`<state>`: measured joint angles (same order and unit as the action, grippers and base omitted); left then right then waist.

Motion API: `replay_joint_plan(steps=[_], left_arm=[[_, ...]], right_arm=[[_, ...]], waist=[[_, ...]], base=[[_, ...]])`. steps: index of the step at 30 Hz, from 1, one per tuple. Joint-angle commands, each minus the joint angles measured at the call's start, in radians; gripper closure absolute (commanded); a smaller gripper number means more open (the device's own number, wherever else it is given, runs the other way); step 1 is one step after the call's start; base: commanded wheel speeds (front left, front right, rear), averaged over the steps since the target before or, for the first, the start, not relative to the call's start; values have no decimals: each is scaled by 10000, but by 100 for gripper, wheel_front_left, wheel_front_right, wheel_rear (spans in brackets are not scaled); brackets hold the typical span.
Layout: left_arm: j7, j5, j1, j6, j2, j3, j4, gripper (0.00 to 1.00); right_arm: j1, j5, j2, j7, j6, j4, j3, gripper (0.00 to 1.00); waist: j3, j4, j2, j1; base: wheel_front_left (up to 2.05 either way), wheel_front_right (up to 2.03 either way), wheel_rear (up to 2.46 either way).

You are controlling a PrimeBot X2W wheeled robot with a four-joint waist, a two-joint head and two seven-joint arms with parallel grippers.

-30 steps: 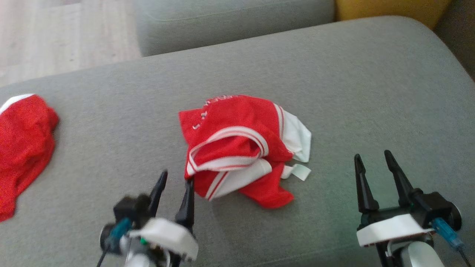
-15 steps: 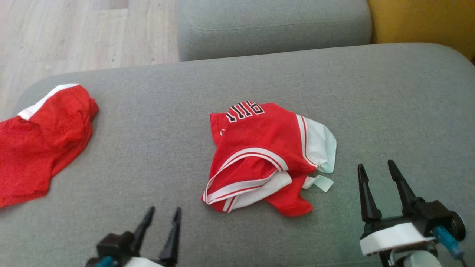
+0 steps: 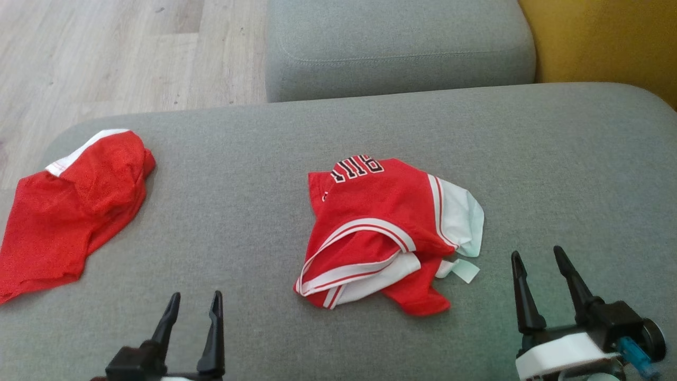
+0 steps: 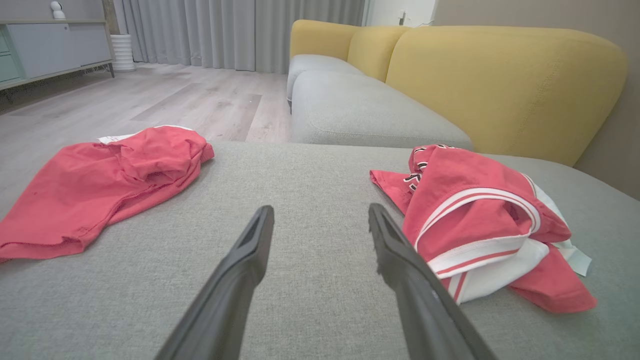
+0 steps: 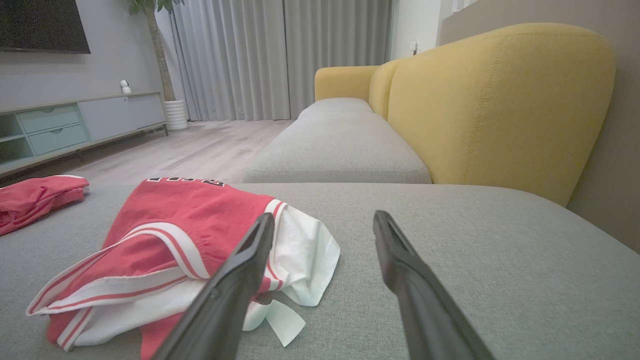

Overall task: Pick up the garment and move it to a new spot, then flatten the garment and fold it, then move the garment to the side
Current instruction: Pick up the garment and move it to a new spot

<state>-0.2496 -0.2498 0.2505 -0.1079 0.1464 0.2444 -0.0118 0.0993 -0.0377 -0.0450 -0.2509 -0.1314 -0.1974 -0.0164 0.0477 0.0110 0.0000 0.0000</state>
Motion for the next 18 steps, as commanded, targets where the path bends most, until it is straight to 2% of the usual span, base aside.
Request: replay_joint_plan(steps=[1,9,18], left_arm=[[-122,123,-337,59,-51,-435,301,0],[-122,742,-147,897,-442,-1155,-10,0],[-122,1050,-118,1399,-755,-1547,-216,0]], right_arm=[[-169,73,-53,-109,7,261,-167,0],[-79,62,-53,-109,7,55,-136,0],[-129,22,-53,-109,7,-15,-190,0]], waist=[[9,1,0,0],[63,43,0,0],[23,120,0,0]], base=[[0,0,0],[0,0,0],[0,0,0]])
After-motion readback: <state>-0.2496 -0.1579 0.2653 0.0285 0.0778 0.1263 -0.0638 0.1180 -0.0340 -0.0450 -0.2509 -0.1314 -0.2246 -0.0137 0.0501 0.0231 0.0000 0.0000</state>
